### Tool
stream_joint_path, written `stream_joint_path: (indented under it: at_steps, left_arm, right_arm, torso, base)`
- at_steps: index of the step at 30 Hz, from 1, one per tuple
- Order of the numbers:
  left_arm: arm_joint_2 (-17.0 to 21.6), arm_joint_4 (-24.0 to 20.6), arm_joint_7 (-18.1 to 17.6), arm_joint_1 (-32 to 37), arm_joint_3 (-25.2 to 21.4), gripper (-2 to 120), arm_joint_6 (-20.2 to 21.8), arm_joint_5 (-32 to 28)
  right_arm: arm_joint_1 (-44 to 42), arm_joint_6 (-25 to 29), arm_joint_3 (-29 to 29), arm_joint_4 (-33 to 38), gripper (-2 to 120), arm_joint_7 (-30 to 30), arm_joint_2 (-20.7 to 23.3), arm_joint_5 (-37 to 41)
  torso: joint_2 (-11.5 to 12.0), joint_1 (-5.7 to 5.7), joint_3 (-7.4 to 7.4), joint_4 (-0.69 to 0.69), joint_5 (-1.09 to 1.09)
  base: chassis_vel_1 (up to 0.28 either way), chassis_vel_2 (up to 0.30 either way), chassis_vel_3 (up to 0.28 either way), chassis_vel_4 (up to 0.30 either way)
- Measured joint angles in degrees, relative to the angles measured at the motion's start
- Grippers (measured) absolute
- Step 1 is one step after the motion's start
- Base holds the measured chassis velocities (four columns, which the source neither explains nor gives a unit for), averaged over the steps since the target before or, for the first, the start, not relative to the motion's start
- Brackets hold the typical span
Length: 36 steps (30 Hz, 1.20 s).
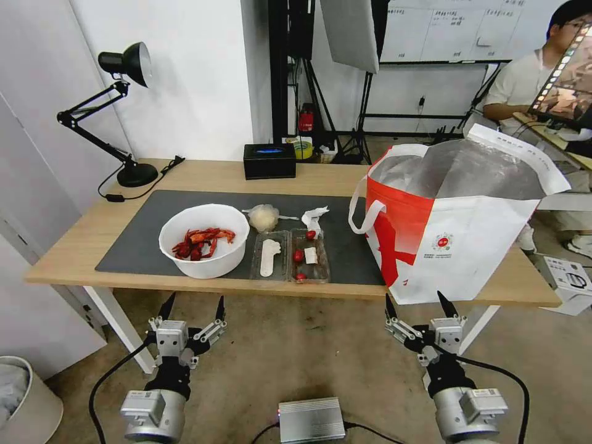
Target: Pick up the trash from the table and place it into the takeout bag.
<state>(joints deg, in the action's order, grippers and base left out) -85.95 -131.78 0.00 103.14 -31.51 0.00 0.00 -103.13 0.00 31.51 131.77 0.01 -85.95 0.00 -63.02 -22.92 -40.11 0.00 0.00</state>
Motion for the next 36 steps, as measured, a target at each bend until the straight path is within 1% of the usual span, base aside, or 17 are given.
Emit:
stream_joint_path:
  at_steps: [26,27,28,29,31,32,33,34,35,36]
  left_arm:
    - [0.2,0.3,0.0,-0.2,0.0,100,0.0,-0.3]
    - [0.7,1.0,0.1,-0.9,0.0,100,0.0,-1.3]
    - [1.8,2.4,0.3,-2.1,-0.1,100,-0.1,-3.0]
    - [1.8,2.4,0.3,-2.1,-0.1,100,-0.1,-3.0]
    - [4.6,5.9,0.9,-5.2,-0.3,100,-0.1,-7.4]
    - [5.6,7.2,1.0,-6.3,-0.3,100,-0.2,-8.9]
    - [5.6,7.2,1.0,-6.3,-0.3,100,-0.2,-8.9]
    - [7.0,9.0,1.2,-7.9,-0.4,100,-0.3,-11.0]
    - [7.5,9.4,1.2,-8.5,-0.5,100,-0.2,-11.3]
    - [7.5,9.4,1.2,-8.5,-0.5,100,-0.2,-11.3]
  right_arm:
    - [0.1,0.0,0.1,-0.3,100,0.3,0.4,0.2]
    - [0.3,0.1,0.4,-1.1,100,1.4,1.5,0.9]
    - [0.7,0.2,1.2,-2.6,100,3.5,3.7,2.2]
    - [0.7,0.2,1.2,-2.6,100,3.5,3.7,2.2]
    - [1.9,0.8,3.0,-6.4,100,8.8,9.3,5.5]
    - [2.4,1.0,3.7,-7.7,100,10.5,11.1,6.6]
    - [2.4,1.0,3.7,-7.7,100,10.5,11.1,6.6]
    - [2.6,1.7,4.5,-8.6,100,12.0,12.9,8.1]
    - [2.6,2.3,4.7,-8.7,100,12.3,13.6,8.8]
    - [2.6,2.3,4.7,-8.7,100,12.3,13.6,8.8]
  torso:
    - [0.0,0.0,0.0,0.0,0.0]
    - [0.0,0.01,0.0,0.01,0.01]
    - [0.0,0.01,0.0,0.0,0.0]
    - [0.0,0.01,0.0,0.0,0.0]
    - [0.0,0.0,0.0,0.0,0.01]
    - [0.0,0.0,0.0,0.01,0.01]
    - [0.0,0.0,0.0,0.01,0.01]
    - [0.0,-0.02,-0.01,0.0,0.01]
    - [0.0,-0.02,0.0,-0.03,0.01]
    - [0.0,-0.02,0.0,-0.03,0.01]
  base:
    - [0.0,0.0,0.0,0.0]
    - [0.0,0.0,0.0,0.0]
    - [0.0,0.0,0.0,0.0]
    - [0.0,0.0,0.0,0.0]
    - [0.0,0.0,0.0,0.0]
    - [0.0,0.0,0.0,0.0]
    - [0.0,0.0,0.0,0.0]
    - [0.0,0.0,0.0,0.0]
    - [0.0,0.0,0.0,0.0]
    - [0.0,0.0,0.0,0.0]
